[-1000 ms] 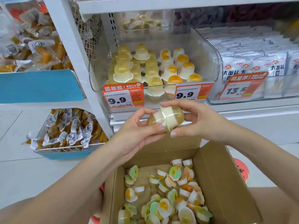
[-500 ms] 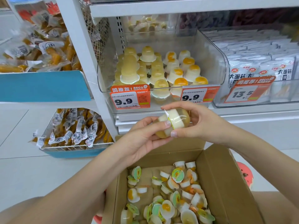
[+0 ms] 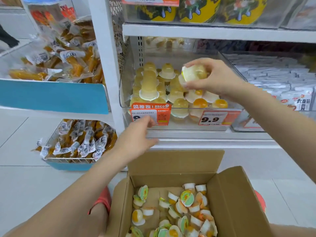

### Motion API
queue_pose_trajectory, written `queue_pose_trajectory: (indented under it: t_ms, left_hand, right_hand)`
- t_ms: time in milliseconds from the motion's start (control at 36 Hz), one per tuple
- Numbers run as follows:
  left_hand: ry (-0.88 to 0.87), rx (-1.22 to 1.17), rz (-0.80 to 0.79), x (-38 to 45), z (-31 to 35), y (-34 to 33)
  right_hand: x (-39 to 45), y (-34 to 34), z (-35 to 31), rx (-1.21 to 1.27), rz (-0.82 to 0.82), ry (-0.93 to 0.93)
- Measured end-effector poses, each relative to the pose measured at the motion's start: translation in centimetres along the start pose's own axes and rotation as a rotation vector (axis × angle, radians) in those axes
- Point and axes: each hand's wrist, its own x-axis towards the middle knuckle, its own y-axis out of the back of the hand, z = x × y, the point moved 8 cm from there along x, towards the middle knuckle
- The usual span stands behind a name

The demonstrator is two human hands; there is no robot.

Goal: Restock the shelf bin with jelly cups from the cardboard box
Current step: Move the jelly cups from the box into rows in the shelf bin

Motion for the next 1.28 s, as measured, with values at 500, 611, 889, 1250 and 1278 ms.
queue_pose_trajectory:
  t_ms: [500, 611, 889, 1250, 1278]
  left_hand:
    - [-0.05, 0.246, 0.055, 0.9, 1.1, 0.9]
    - [-0.056, 0.248, 0.054, 0.8, 1.1, 0.8]
    - [-0.09, 0.292, 0.055, 0.9, 0.8, 0.6]
    - [-0.107, 0.403, -0.118, -0.9, -0.7, -2.4]
    - [-0.113, 0.416, -0.147, -1.3, -1.1, -3.2]
  right_hand:
    - [10.9, -6.6, 2.2, -0.534, -0.202, 0.006]
    - [10.7, -7.6, 2.2, -0.571, -0.228, 0.01]
    - [10.1, -7.7, 3.0, -0.562, -0.201, -0.006]
    - [-7.5, -2.4, 0.5, -0.136, 0.074, 0.29]
    - [-9.3, -2.9, 1.4, -0.152, 0.047, 0.287]
